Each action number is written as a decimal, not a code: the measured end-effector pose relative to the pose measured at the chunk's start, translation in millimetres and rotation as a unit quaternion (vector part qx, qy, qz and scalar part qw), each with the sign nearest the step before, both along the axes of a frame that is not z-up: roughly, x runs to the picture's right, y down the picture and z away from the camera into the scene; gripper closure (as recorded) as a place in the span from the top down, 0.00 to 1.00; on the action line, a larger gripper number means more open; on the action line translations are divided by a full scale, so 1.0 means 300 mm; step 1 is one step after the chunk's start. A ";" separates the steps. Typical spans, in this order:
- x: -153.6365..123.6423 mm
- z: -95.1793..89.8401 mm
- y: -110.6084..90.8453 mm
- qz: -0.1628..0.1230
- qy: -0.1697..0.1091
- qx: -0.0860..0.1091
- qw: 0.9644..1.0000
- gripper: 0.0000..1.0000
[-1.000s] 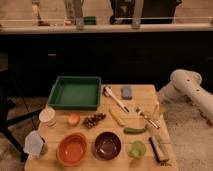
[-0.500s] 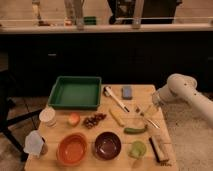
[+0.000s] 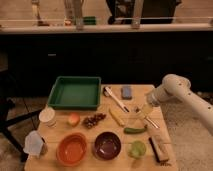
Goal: Place brush in tray
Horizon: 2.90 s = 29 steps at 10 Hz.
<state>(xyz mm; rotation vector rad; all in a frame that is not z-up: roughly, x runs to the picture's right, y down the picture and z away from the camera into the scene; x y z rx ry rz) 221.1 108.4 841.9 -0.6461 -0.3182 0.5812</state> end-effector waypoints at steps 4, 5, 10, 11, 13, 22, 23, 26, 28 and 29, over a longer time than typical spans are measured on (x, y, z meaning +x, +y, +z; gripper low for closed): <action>-0.057 0.040 -0.011 0.006 -0.009 -0.005 1.000 0.98; -0.066 0.050 -0.013 0.009 -0.005 -0.006 1.000 0.91; -0.123 0.096 -0.025 0.018 0.004 -0.011 1.000 0.56; -0.137 0.108 -0.030 0.018 0.005 -0.011 1.000 0.56; -0.172 0.131 -0.045 0.018 0.007 -0.010 1.000 0.56; -0.316 0.268 -0.064 0.055 0.036 -0.026 0.998 0.56; -0.322 0.277 -0.058 0.056 0.037 -0.029 0.997 0.56; -0.341 0.299 -0.046 0.055 0.041 -0.035 0.997 0.56; -0.351 0.321 -0.048 0.055 0.044 -0.037 0.997 0.56; -0.364 0.336 -0.052 0.054 0.043 -0.038 0.997 0.56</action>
